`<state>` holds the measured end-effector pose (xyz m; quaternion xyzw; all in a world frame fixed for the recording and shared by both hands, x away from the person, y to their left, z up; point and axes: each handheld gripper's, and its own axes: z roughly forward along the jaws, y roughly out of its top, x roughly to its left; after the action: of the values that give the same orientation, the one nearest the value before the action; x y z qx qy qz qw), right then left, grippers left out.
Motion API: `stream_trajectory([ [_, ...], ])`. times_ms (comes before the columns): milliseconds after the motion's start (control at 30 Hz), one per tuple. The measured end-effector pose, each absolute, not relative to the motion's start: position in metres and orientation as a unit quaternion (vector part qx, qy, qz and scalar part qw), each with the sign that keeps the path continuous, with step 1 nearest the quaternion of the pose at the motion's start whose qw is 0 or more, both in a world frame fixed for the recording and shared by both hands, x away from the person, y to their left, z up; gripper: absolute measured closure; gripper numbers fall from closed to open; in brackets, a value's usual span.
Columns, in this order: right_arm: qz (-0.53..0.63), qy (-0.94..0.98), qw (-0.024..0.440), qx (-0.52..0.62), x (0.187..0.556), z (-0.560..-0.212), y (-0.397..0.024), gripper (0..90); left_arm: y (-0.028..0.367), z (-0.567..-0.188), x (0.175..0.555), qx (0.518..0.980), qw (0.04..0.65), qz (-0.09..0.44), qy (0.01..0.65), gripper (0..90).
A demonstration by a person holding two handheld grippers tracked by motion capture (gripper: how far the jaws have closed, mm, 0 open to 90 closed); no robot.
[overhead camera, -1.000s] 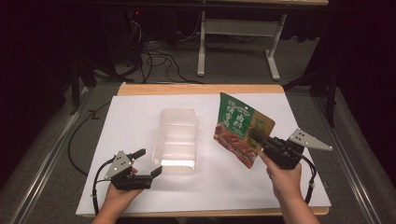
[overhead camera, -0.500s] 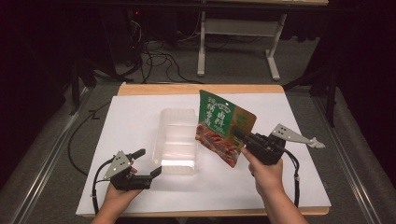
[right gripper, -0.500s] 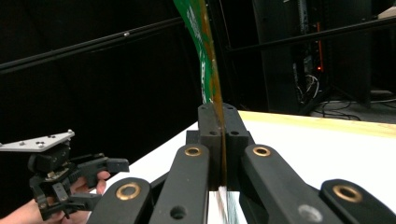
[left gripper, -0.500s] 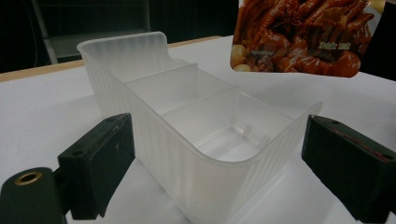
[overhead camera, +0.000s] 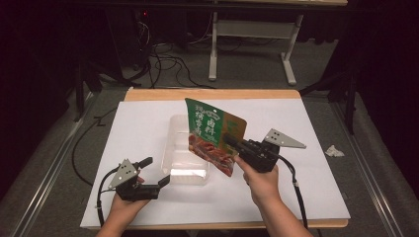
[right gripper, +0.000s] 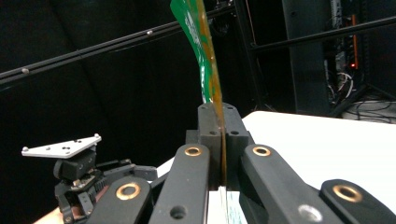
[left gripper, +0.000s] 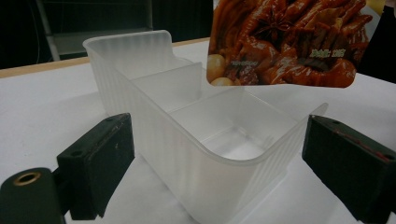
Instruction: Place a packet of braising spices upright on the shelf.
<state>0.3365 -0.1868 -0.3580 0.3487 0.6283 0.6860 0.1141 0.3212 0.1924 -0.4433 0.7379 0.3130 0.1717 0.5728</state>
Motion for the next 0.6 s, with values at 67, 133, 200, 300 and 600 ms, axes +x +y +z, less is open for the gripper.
stream_trajectory([
  [67,0.687,0.628,0.109,0.348,0.338,-0.359,-0.180,90.0,0.193,-0.444,0.321,0.737,0.573,0.172,0.314,9.8],
  [133,0.688,0.629,0.106,0.345,0.340,-0.360,-0.173,90.0,0.193,-0.443,0.322,0.735,0.575,0.174,0.315,9.8],
  [200,0.690,0.629,0.103,0.343,0.341,-0.361,-0.167,90.0,0.193,-0.444,0.322,0.735,0.575,0.173,0.316,9.8],
  [300,0.692,0.630,0.096,0.338,0.345,-0.362,-0.158,90.0,0.193,-0.444,0.323,0.735,0.574,0.170,0.318,9.8],
  [600,0.693,0.635,0.085,0.329,0.352,-0.370,-0.137,90.0,0.193,-0.445,0.323,0.737,0.571,0.173,0.318,9.8],
])
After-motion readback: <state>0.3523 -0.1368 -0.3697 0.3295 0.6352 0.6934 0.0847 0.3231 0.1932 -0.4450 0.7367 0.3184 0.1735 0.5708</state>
